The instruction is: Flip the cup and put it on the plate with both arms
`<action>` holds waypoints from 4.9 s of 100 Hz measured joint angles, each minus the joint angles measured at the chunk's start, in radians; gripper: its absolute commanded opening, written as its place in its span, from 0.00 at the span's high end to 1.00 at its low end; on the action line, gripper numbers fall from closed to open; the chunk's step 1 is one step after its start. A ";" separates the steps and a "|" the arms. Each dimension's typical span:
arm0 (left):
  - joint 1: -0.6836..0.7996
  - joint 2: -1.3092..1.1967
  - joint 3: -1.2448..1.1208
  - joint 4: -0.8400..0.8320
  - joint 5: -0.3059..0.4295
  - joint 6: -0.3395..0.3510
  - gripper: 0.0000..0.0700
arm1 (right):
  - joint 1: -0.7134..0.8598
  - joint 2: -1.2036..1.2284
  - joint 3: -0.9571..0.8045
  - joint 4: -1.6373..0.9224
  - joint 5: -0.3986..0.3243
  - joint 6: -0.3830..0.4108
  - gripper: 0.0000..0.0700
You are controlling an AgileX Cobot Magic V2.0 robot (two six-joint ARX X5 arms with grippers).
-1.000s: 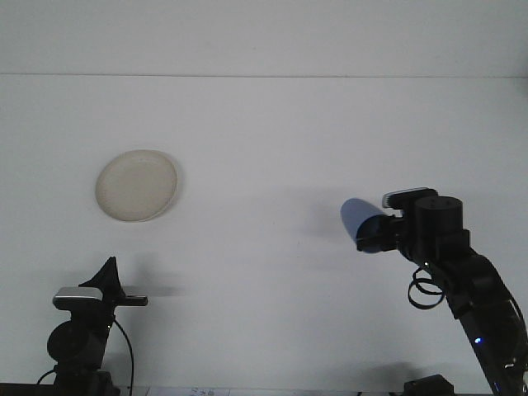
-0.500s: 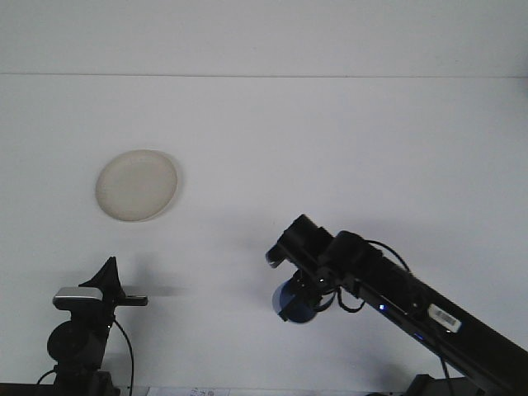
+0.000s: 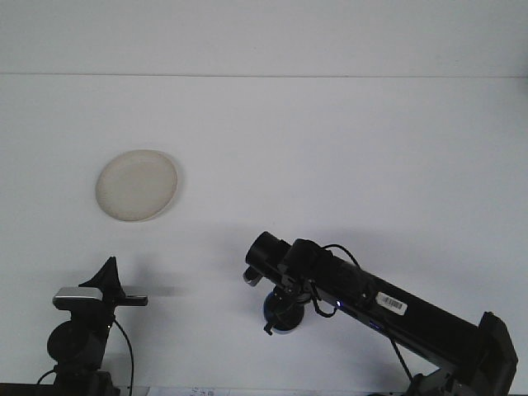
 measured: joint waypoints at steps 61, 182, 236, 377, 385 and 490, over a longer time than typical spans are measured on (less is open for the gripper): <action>0.000 0.000 0.000 0.000 0.000 0.000 0.98 | 0.002 -0.616 -0.045 0.236 0.192 0.012 0.39; -0.026 0.419 0.592 -0.357 0.362 -0.282 0.34 | 0.019 -1.467 -0.753 0.639 0.238 -0.004 0.39; -0.660 1.213 1.091 -0.705 0.441 -0.179 0.31 | 0.020 -1.467 -0.753 0.639 0.238 -0.004 0.39; -0.680 1.422 1.480 -0.966 0.062 -0.030 0.99 | 0.020 -1.467 -0.753 0.638 0.238 -0.004 0.39; -0.558 1.380 1.508 -0.974 0.011 -0.002 0.99 | 0.020 -1.467 -0.753 0.638 0.238 -0.004 0.39; 0.082 1.788 1.516 -0.675 -0.006 0.025 0.92 | 0.020 -1.467 -0.753 0.635 0.238 -0.004 0.39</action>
